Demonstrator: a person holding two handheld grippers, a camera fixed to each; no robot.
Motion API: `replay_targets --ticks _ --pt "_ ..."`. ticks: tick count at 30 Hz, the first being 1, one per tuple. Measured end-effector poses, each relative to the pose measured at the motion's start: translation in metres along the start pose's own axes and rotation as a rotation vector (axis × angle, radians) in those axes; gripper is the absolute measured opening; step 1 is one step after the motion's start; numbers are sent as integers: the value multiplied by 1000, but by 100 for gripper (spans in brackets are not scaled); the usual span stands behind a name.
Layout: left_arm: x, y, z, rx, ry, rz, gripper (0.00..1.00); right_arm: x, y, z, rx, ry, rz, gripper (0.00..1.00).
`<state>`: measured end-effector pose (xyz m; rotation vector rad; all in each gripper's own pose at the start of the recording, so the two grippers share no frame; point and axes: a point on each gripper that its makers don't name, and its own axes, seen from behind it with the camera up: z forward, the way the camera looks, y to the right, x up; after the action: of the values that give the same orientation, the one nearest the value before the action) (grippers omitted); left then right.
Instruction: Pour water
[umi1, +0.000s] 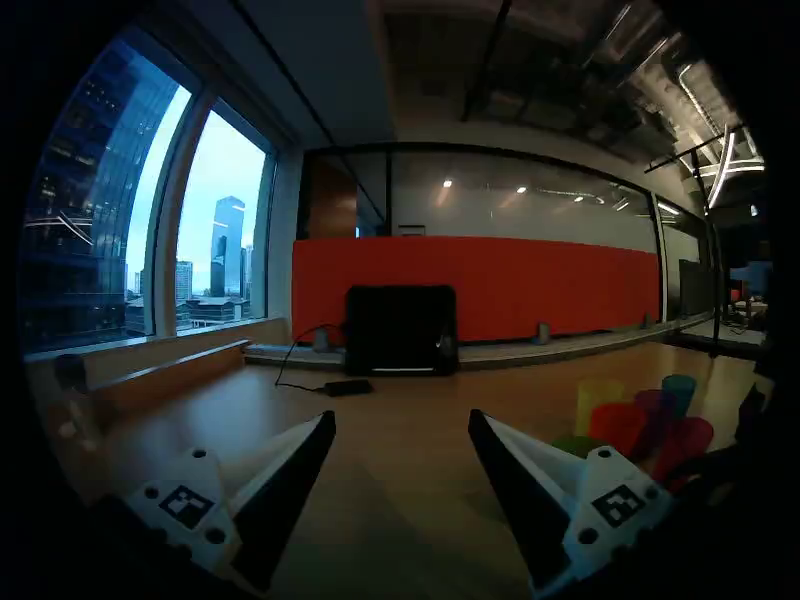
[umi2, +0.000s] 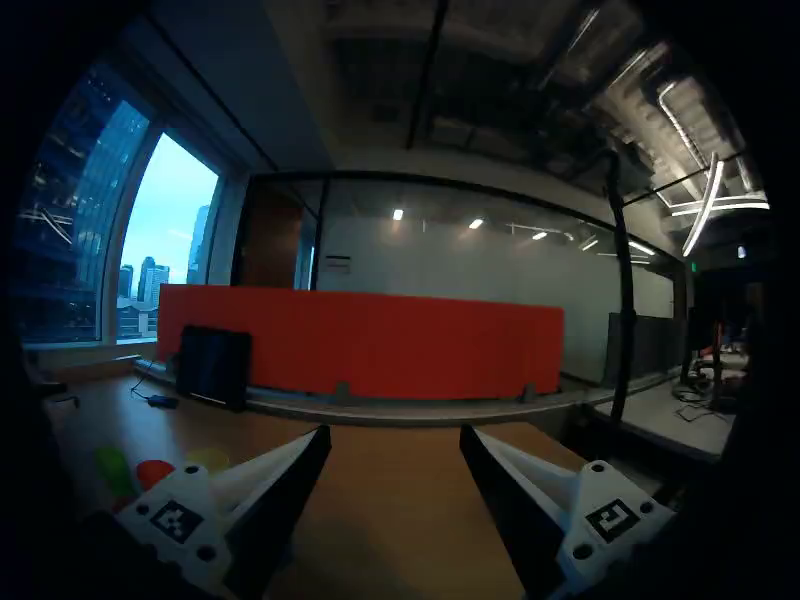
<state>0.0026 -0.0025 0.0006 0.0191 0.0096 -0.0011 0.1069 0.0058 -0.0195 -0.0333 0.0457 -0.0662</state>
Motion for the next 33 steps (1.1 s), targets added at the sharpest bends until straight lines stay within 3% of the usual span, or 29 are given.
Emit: replay_targets --ticks 33 --pt "-2 0 -1 -11 -10 1 99 -12 -16 -1 46 16 9 100"
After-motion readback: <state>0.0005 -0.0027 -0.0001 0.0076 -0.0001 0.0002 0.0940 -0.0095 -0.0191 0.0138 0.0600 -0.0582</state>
